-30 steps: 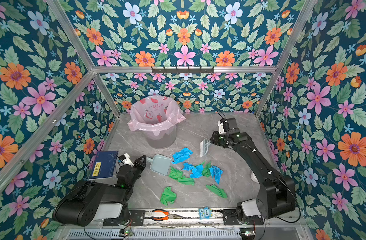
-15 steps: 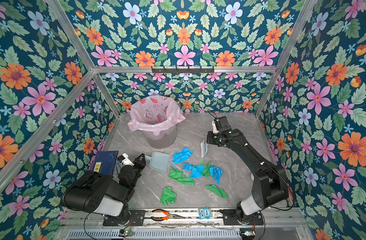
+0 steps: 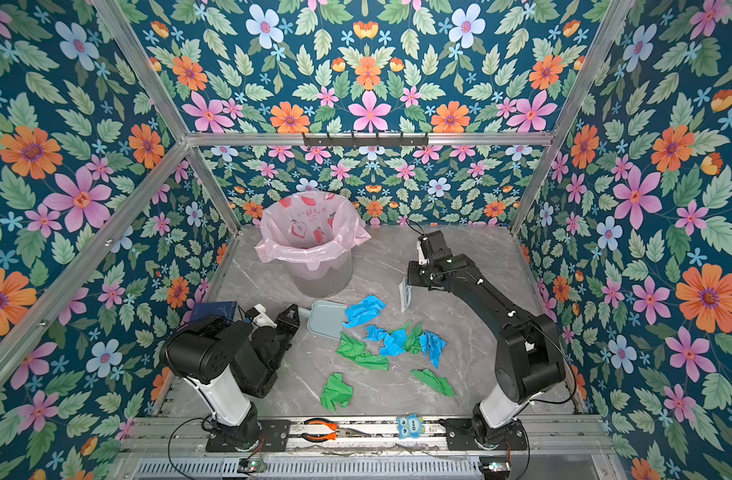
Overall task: Sweep away the paper scraps from the table
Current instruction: 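Sweep the blue scraps with the brush in the right gripper toward the dustpan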
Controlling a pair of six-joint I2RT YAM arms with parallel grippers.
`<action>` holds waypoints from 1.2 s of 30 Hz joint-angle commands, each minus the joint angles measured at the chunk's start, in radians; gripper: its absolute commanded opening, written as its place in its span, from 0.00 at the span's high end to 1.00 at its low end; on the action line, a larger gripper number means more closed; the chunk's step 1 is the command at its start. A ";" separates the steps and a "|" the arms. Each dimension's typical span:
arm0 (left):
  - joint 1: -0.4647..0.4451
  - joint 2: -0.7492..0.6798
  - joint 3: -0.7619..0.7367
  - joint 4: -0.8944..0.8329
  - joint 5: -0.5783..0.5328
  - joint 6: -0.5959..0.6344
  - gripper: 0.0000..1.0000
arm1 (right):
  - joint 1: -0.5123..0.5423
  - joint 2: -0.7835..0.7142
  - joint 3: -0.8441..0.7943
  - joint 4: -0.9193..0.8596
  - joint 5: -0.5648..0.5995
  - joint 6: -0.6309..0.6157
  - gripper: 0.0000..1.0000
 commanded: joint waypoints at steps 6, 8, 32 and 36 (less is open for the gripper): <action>-0.002 0.038 0.012 0.053 -0.007 -0.008 1.00 | 0.053 0.082 0.030 0.021 0.015 0.005 1.00; -0.002 0.045 0.017 0.053 -0.005 -0.008 1.00 | 0.072 0.097 0.045 0.021 0.015 0.008 1.00; -0.002 0.095 0.056 0.053 0.030 -0.019 1.00 | 0.256 0.198 0.236 -0.033 0.070 0.049 1.00; -0.002 0.106 0.065 0.053 0.043 -0.023 1.00 | 0.273 0.220 0.275 -0.041 0.084 0.066 1.00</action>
